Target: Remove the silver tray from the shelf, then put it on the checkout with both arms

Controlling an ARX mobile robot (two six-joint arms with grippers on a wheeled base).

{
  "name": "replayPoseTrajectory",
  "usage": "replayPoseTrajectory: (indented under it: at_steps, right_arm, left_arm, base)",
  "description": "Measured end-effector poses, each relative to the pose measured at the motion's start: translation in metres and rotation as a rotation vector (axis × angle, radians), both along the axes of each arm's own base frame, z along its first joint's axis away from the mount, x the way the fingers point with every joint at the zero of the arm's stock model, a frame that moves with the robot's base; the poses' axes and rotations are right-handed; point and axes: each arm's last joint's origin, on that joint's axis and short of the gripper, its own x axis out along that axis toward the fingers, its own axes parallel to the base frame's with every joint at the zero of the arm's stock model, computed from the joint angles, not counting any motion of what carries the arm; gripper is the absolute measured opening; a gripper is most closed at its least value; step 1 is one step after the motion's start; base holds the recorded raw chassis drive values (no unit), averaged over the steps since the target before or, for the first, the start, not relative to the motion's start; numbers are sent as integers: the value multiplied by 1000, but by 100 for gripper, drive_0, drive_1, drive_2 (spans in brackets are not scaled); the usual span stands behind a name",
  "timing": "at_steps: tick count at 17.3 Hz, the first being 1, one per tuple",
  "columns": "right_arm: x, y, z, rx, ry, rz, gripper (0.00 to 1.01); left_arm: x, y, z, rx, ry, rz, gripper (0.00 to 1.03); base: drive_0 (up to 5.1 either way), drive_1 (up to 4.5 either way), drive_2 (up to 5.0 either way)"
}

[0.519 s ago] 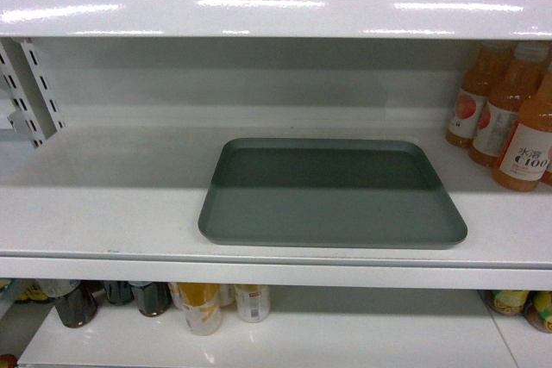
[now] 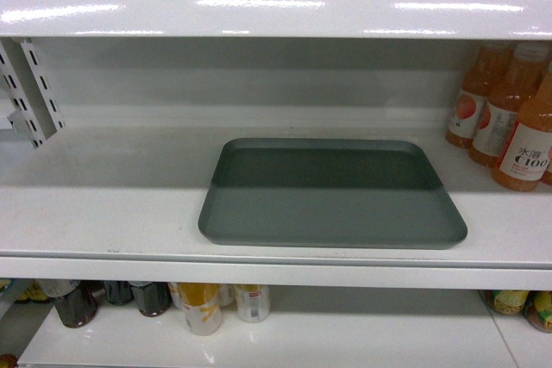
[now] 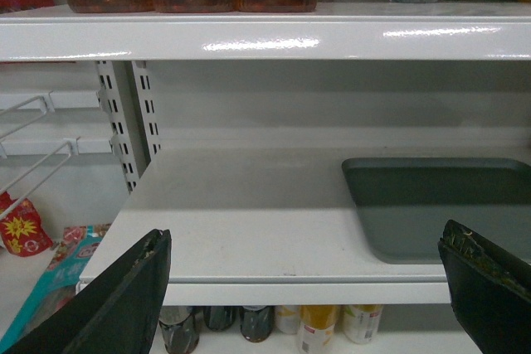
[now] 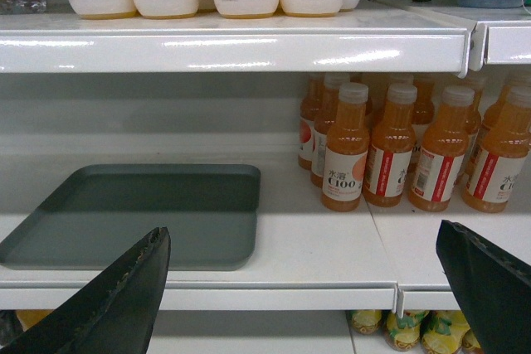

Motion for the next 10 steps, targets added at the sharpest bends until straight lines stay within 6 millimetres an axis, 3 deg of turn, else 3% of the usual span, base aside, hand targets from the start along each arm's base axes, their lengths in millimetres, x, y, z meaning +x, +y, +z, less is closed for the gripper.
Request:
replayPoseTrajectory:
  at_steps: [10]
  right_arm:
    - [0, 0, 0, 0, 0, 0, 98]
  left_arm:
    - [0, 0, 0, 0, 0, 0, 98]
  base:
    - [0, 0, 0]
